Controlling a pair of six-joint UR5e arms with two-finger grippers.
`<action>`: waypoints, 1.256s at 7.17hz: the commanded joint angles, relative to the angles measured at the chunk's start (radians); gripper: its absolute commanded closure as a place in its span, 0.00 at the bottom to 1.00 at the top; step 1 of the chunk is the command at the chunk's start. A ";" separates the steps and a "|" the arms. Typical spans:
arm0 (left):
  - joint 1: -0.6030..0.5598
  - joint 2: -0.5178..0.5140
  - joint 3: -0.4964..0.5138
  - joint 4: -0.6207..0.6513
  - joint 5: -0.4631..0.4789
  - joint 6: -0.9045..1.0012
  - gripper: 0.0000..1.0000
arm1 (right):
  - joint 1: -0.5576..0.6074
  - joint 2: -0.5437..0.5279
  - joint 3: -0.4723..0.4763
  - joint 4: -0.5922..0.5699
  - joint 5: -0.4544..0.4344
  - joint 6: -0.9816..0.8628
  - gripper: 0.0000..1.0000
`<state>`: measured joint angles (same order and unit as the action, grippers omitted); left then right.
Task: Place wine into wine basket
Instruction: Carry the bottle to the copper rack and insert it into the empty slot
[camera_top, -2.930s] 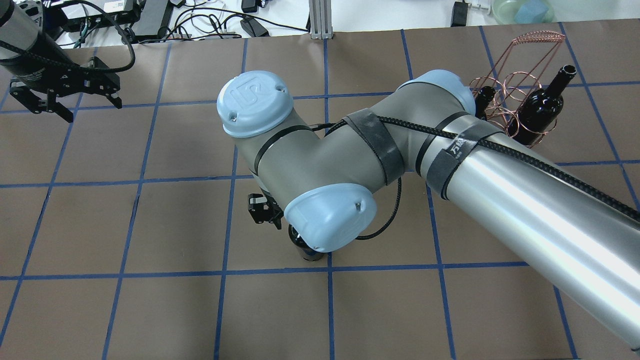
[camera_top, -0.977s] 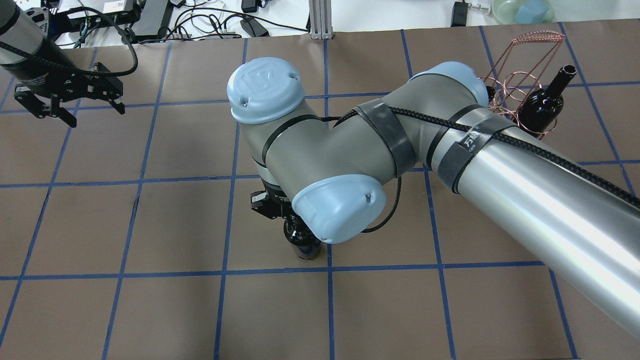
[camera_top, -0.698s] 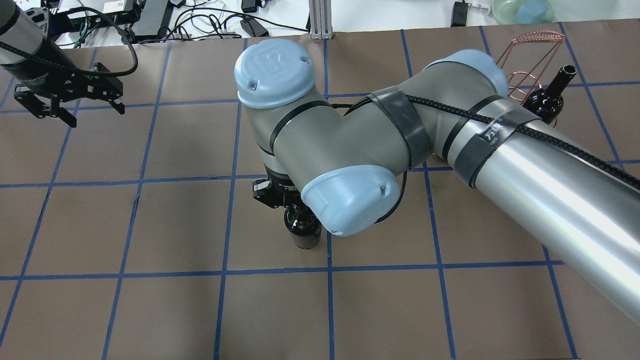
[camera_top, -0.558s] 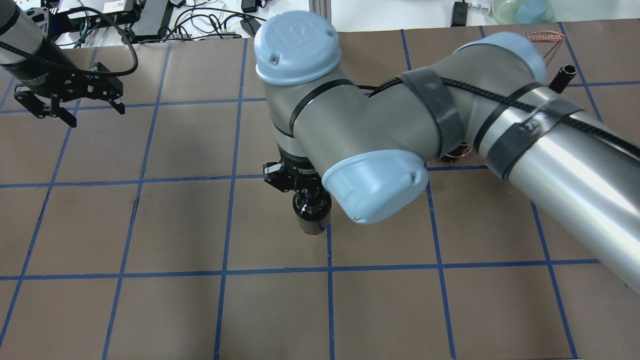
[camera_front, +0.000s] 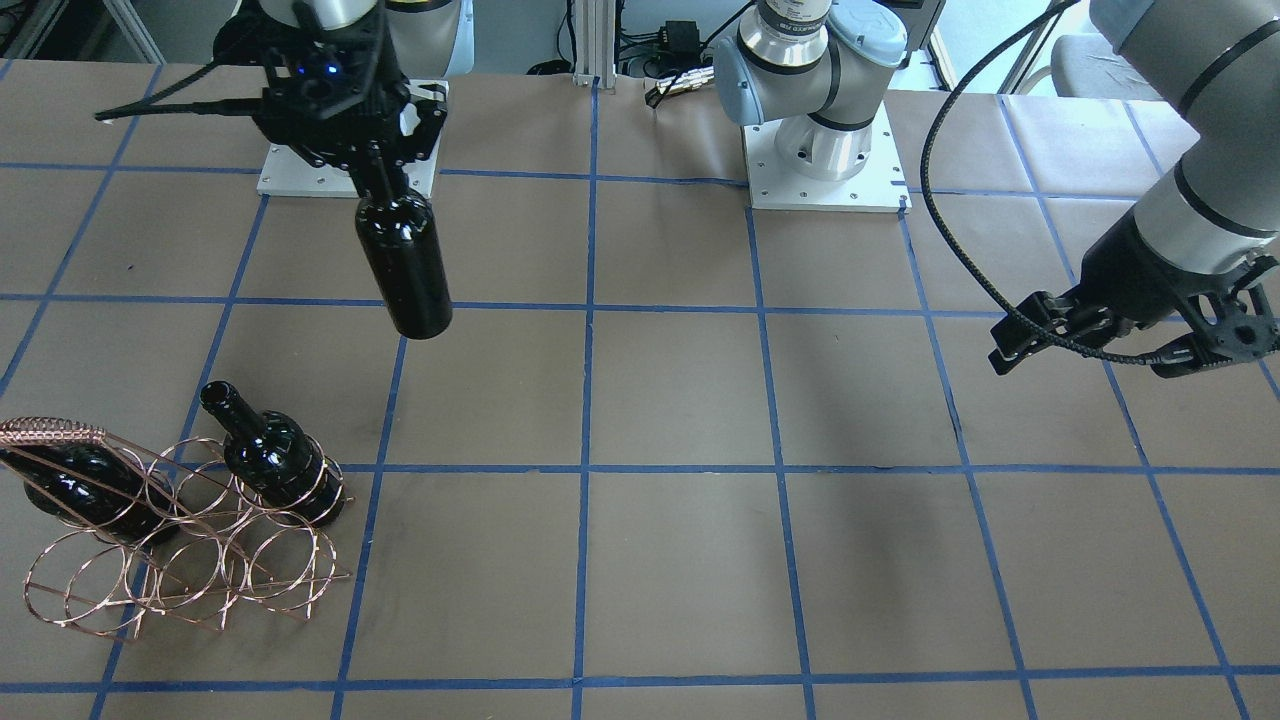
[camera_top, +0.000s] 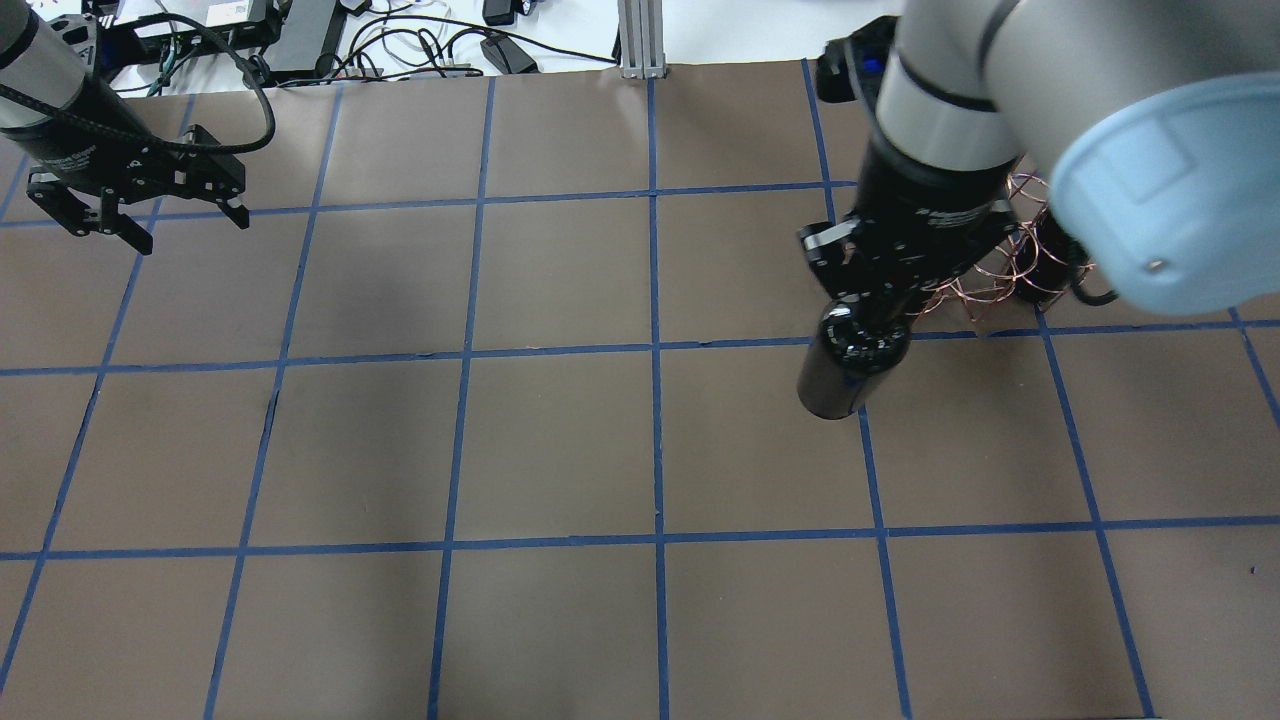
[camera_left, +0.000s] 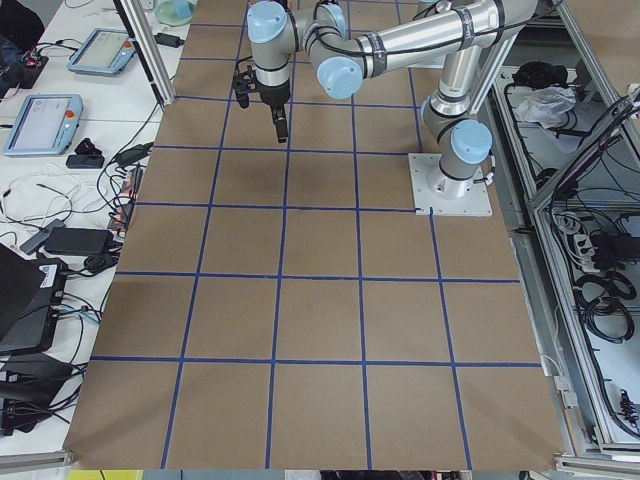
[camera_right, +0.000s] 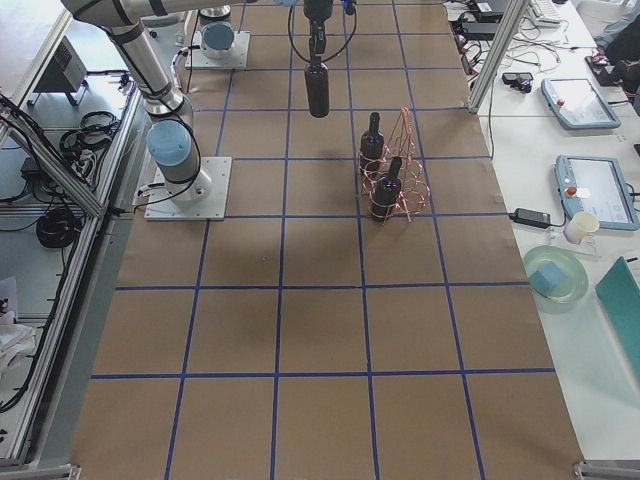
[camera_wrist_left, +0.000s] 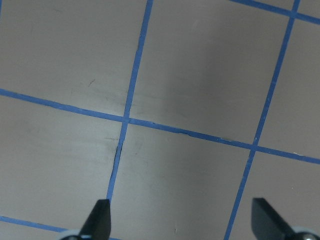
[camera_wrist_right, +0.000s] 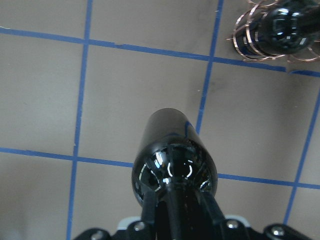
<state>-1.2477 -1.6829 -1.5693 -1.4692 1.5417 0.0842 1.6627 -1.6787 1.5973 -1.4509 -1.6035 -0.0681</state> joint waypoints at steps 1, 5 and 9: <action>-0.015 0.008 0.002 0.007 0.024 0.000 0.00 | -0.215 -0.039 -0.042 0.099 -0.044 -0.268 1.00; -0.096 0.066 0.002 0.001 0.031 -0.004 0.00 | -0.397 0.126 -0.231 0.090 -0.062 -0.499 1.00; -0.171 0.126 -0.026 -0.019 0.029 -0.018 0.00 | -0.394 0.255 -0.270 -0.029 0.028 -0.492 1.00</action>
<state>-1.3853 -1.5670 -1.5844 -1.4862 1.5700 0.0695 1.2672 -1.4599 1.3349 -1.4332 -1.5977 -0.5629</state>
